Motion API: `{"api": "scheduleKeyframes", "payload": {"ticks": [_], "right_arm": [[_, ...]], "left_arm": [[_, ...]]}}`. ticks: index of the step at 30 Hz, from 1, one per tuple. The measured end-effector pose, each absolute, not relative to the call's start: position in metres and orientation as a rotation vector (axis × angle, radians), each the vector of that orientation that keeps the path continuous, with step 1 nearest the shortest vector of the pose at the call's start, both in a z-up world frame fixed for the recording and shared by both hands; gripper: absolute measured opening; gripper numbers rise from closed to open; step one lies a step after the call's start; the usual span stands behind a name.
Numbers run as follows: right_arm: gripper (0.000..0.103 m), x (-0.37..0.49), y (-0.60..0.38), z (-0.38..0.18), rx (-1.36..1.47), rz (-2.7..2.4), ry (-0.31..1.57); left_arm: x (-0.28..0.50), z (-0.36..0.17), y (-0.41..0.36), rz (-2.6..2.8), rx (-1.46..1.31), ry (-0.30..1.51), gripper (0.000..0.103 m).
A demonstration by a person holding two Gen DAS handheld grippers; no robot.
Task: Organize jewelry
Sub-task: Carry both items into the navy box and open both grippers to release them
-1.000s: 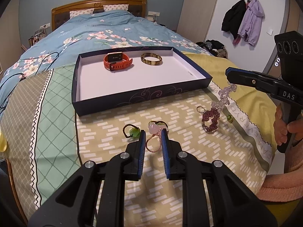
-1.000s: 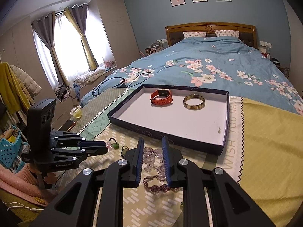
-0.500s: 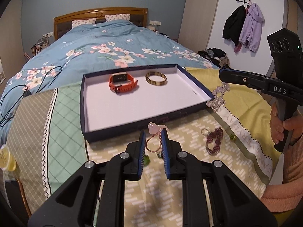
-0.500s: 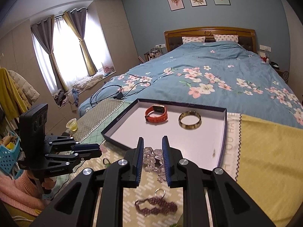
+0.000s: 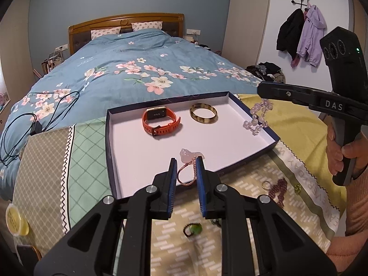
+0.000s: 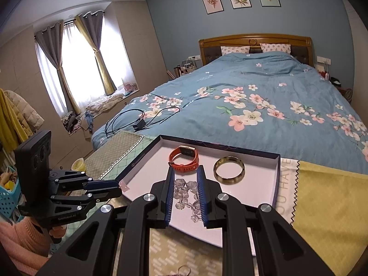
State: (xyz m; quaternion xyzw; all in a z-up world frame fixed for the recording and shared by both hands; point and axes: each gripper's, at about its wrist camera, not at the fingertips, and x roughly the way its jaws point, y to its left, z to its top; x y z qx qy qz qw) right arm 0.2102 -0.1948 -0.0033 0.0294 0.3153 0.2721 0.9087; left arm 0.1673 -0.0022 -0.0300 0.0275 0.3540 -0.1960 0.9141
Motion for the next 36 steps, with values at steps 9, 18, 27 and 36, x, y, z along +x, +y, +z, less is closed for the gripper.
{"api": "scheduleKeyframes", "payload": {"ticks": [9,18,27,36], "right_arm": [[0.018,0.242,-0.191,-0.017,0.089,0.542,0.686],[0.018,0.26,-0.185,-0.027,0.103,0.544,0.718],[0.018,0.275,-0.182,-0.035,0.131,0.545,0.738],[0.018,0.289,-0.179,-0.049,0.14,0.543,0.773]], "left_arm": [[0.195,-0.032,-0.003,-0.379,0.066,0.743,0.017],[0.218,-0.037,-0.003,-0.355,0.062,0.763,0.017],[0.237,-0.045,-0.005,-0.347,0.068,0.784,0.017],[0.252,-0.056,-0.011,-0.342,0.081,0.821,0.017]]}}
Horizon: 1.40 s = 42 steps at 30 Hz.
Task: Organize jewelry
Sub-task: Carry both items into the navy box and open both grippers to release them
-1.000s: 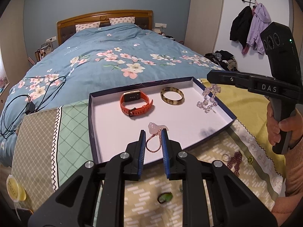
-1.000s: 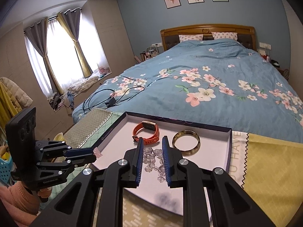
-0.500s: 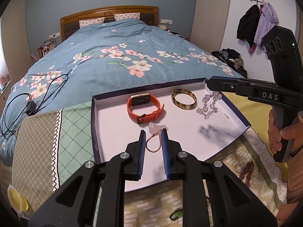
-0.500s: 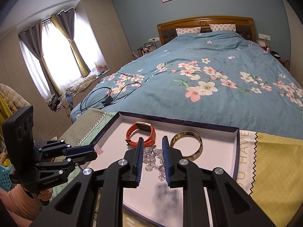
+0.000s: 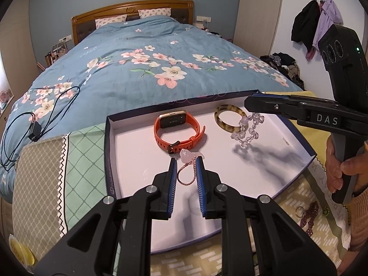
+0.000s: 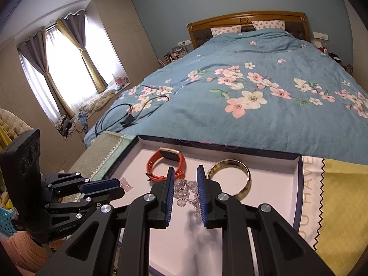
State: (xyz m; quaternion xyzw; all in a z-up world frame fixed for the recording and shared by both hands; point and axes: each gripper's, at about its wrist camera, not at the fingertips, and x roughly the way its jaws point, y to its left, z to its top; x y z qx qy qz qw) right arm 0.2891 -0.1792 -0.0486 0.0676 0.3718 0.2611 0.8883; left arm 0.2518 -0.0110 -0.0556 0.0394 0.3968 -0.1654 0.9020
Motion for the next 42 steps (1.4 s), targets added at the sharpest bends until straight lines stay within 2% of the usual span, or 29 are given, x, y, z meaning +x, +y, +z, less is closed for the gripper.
{"api": "scheduleKeyframes", "payload": {"ticks": [15,26,32,35,40,42], "right_arm": [[0.021,0.303,-0.188,-0.079,0.118,0.476,0.866],[0.025,0.299,-0.194,-0.075,0.125,0.461,0.858],[0.031,0.289,-0.195,-0.063,0.121,0.467,0.826],[0.038,0.282,-0.197,-0.055,0.122,0.476,0.809],[0.046,0.265,-0.203,-0.044,0.134,0.492,0.78],[0.054,0.258,-0.205,-0.041,0.133,0.496,0.769]], "left_arm": [[0.28,-0.083,-0.022,-0.341,0.093,0.908,0.017],[0.295,-0.092,-0.026,-0.315,0.092,0.936,0.017],[0.298,-0.092,-0.027,-0.308,0.084,0.939,0.019],[0.296,-0.089,-0.027,-0.301,0.082,0.917,0.02],[0.286,-0.073,-0.017,-0.282,0.05,0.865,0.033],[0.277,-0.064,-0.013,-0.277,0.047,0.835,0.036]]}}
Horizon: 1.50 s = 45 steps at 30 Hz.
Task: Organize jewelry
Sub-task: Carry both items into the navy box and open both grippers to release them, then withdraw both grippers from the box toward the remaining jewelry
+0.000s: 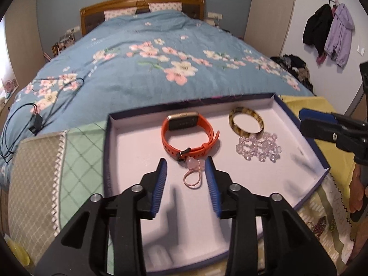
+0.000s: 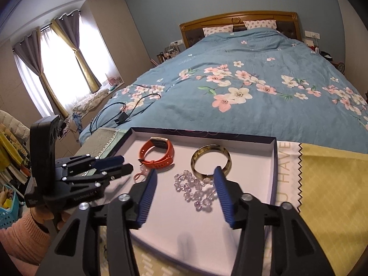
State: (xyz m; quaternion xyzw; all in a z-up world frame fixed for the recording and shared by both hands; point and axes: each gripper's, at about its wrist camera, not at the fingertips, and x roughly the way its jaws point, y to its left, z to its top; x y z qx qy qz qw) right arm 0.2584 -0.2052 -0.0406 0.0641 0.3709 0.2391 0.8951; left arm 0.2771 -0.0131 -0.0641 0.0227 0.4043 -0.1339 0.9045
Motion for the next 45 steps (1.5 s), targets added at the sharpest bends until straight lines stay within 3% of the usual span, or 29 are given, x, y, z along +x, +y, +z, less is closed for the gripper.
{"api": "scheduleKeyframes", "payload": {"ticks": [3,12,33,45], "right_arm": [[0.059,0.244,-0.209,-0.034,0.134,0.505,0.75],[0.061,0.201,-0.221,-0.033,0.104,0.516,0.742],[0.061,0.128,-0.225,-0.085,0.046,0.496,0.855],[0.061,0.12,-0.223,-0.089,0.044,0.487,0.861]], "left_arm": [[0.261,-0.051,-0.006,-0.272,0.034,0.794,0.038],[0.198,-0.028,0.013,-0.295,0.022,0.715,0.042],[0.123,-0.063,0.021,-0.334,0.017,0.772,0.043],[0.102,-0.076,-0.02,-0.471,0.078,0.802,0.041]]}}
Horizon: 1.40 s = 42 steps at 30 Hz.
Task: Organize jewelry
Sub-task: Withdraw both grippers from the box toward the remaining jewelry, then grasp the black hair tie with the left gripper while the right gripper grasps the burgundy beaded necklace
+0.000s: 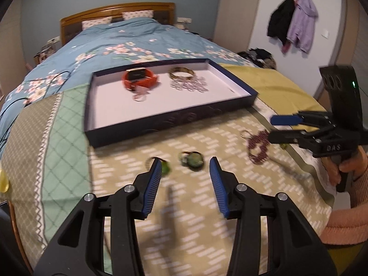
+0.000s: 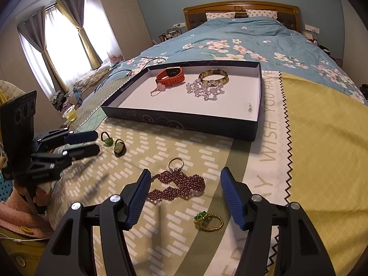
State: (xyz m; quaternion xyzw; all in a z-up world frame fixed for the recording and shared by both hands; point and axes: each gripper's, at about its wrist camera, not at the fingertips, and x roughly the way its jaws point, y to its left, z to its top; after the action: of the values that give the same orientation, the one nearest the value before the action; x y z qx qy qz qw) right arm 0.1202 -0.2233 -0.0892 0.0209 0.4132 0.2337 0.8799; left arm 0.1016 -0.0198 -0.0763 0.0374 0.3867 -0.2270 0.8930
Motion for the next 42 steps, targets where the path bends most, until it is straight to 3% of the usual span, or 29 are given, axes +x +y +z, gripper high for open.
{"api": "scheduleKeyframes", "payload": {"ticks": [16,21,33,40,42], "right_arm": [[0.061,0.12,-0.225,-0.094,0.075,0.506,0.868],[0.061,0.12,-0.225,-0.094,0.075,0.513,0.868],[0.059,0.114,-0.213,-0.095,0.02,0.519,0.875],[0.033,0.116,-0.208,-0.099,-0.014,0.488,0.902],[0.014,0.117,-0.209,-0.1,-0.009,0.489,0.905]], "left_arm": [[0.13,-0.098,-0.053,-0.478,0.144,0.9,0.033],[0.134,-0.098,-0.055,-0.456,0.163,0.899,0.023],[0.126,-0.089,-0.043,-0.447,0.127,0.867,0.023],[0.118,-0.08,-0.034,-0.44,0.106,0.839,0.023],[0.117,-0.079,-0.031,-0.436,0.102,0.834,0.023]]}}
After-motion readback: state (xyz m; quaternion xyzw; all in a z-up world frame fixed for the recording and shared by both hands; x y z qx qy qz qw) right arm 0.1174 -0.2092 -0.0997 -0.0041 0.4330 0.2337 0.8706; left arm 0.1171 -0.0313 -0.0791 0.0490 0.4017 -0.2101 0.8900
